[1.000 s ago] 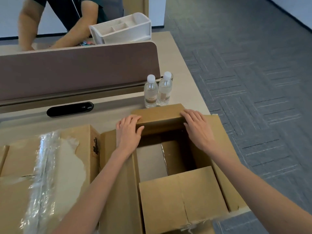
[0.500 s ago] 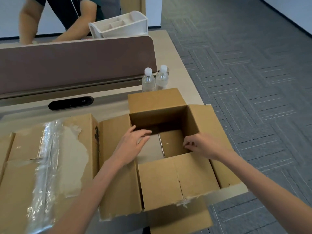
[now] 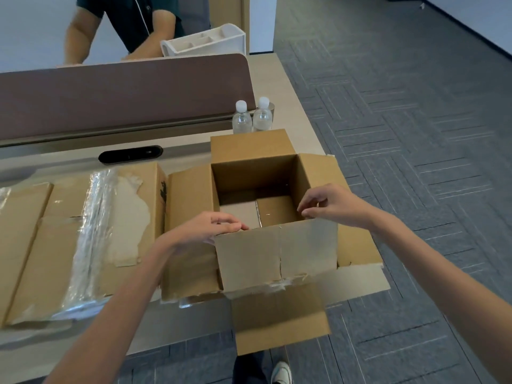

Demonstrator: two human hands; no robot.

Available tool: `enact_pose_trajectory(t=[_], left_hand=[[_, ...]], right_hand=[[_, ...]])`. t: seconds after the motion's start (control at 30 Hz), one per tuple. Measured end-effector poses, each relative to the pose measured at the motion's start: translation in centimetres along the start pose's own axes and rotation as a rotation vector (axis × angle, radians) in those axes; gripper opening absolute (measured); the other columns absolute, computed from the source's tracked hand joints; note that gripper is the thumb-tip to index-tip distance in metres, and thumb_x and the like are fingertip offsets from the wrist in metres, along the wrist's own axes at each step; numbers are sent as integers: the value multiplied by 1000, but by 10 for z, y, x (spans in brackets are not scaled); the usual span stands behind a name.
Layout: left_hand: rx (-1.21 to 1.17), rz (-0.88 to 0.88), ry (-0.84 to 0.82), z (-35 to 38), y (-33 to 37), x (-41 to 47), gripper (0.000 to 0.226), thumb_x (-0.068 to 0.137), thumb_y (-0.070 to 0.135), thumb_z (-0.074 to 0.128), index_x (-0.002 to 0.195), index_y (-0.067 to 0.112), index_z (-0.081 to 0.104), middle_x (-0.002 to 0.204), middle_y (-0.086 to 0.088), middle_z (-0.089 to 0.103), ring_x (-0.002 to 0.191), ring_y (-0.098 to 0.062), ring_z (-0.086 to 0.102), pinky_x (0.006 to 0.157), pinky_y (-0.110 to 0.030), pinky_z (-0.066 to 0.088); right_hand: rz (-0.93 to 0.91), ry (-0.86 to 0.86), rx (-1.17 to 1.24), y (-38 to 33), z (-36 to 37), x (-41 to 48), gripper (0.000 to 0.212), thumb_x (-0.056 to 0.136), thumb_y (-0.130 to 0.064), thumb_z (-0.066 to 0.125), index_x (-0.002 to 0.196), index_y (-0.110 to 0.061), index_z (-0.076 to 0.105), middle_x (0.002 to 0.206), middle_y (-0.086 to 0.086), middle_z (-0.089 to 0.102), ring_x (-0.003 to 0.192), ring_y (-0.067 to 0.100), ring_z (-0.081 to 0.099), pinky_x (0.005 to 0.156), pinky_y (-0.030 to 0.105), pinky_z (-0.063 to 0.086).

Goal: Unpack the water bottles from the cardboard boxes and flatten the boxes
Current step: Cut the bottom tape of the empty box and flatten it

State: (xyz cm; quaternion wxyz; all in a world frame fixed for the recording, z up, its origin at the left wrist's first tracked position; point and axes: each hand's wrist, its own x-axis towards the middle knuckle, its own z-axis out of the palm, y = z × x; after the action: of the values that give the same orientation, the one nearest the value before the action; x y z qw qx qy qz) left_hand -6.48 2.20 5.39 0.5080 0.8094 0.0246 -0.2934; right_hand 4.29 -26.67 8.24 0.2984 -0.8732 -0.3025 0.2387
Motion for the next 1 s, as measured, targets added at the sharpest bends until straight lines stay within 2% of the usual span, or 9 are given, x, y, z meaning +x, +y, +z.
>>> enact_pose_trajectory(t=[0.17,0.23,0.37,0.47,0.57,0.67,0.8,0.93,1.0], left_hand=[[-36,-59,-124,13,-6,-19,34,92,38,56,124,29,61,126,14,58,111,3,55,75,-11,50],[-8,-59,-152,22,-10,-23,35,92,37,62,126,28,59,128,16,55,115,1,52,80,-12,46],[66,3,-136,44,-21,-24,36,94,27,63,129,19,56,127,5,58,116,-1,54,90,-9,43],[115,20,-74,59,-24,-25,34,92,27,65,125,25,56,123,6,61,111,-1,58,95,-15,47],[185,1,-49,73,-25,-28,34,92,33,66,124,30,56,122,10,60,112,-1,57,100,-22,47],[314,-32,-2,87,-28,-30,42,90,40,67,130,31,54,133,10,56,121,-4,50,107,-30,43],[545,-68,83,105,-33,-27,53,87,46,68,134,29,53,140,11,50,128,-11,45,108,-36,40],[784,-8,143,119,-38,-27,47,94,50,56,133,24,56,127,5,63,118,-16,54,103,-34,40],[857,35,195,124,-42,-30,45,98,49,49,134,23,53,123,1,64,118,-20,53,102,-32,36]], right_hand=[[47,-253,65,-10,-9,-22,15,91,-23,66,106,-20,68,102,-5,68,99,10,63,89,25,53],[69,-333,126,-11,-10,-29,19,91,-23,67,110,-20,67,104,-4,70,101,10,64,92,27,52],[119,-477,228,-12,-5,-42,36,84,-26,66,119,-16,63,110,-1,70,105,12,64,93,30,53],[171,-541,196,-7,8,-47,35,88,-17,70,121,-13,61,113,2,69,106,16,64,95,31,53],[205,-556,79,-2,25,-53,38,87,-19,72,123,-17,59,115,-3,65,106,10,61,98,28,49],[206,-519,-102,2,44,-59,46,85,-28,74,127,-21,55,122,-5,59,110,11,55,97,26,45],[212,-445,-315,10,70,-66,48,87,-35,68,131,-23,52,126,-2,56,111,19,53,94,35,47],[164,-392,-501,8,86,-71,33,95,-34,57,124,-20,54,108,2,59,94,19,53,74,31,41],[137,-376,-566,7,90,-73,26,99,-34,51,119,-18,54,99,2,59,91,21,56,71,31,40]])
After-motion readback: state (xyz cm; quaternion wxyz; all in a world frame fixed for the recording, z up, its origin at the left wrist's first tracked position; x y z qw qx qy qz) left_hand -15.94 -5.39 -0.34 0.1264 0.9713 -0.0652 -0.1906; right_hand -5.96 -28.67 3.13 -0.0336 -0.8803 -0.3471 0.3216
